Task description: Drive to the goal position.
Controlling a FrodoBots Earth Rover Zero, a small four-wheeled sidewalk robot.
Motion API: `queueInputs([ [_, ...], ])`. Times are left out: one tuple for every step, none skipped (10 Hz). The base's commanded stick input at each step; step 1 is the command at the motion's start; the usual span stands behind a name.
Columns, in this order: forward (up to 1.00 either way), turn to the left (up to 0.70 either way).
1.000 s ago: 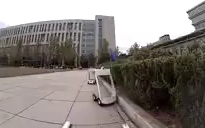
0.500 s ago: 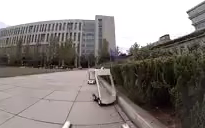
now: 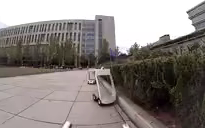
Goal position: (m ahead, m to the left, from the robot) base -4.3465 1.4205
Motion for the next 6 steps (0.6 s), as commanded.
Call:
queueInputs([
  [0.06,0.0],
  [0.06,0.0],
  [0.06,0.0],
  [0.06,0.0],
  [0.06,0.0],
  [0.06,0.0],
])
